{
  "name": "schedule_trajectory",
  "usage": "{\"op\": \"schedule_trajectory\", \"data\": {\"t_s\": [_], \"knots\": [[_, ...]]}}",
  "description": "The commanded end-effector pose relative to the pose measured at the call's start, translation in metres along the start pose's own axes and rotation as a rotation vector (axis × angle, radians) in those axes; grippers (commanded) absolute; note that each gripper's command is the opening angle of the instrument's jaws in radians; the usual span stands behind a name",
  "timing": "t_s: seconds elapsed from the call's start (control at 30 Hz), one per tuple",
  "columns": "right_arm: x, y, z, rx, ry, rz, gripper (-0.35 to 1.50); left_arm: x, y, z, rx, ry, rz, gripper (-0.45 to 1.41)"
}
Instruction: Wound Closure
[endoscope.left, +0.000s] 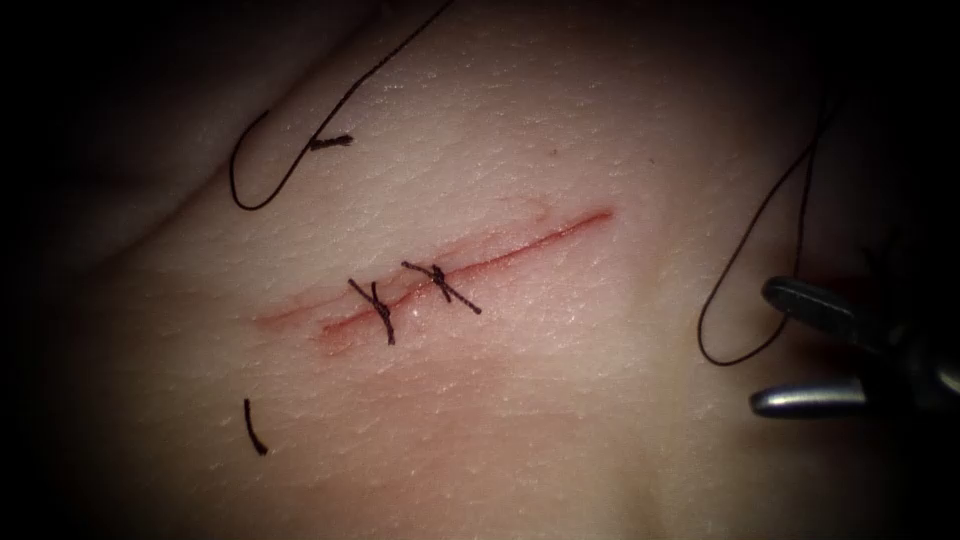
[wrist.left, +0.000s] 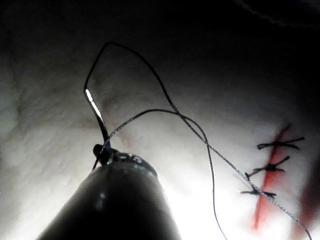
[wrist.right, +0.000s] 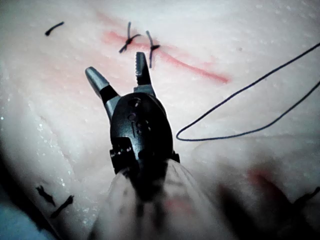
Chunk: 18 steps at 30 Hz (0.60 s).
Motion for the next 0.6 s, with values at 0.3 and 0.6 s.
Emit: {"op": "schedule_trajectory", "data": {"t_s": [0.3,0.6], "knots": [[-0.0013,-0.0012,0.0014,0.003,-0.014,-0.006,0.93,-0.0049,0.0069,0.0003,-0.027,-0.029,0.042,-0.45],[-0.0020,-0.0014,0.0035,0.009,-0.012,0.004,0.02,-0.0155,0.0130,-0.0042,-0.055,-0.039,-0.003,-0.45]]}}
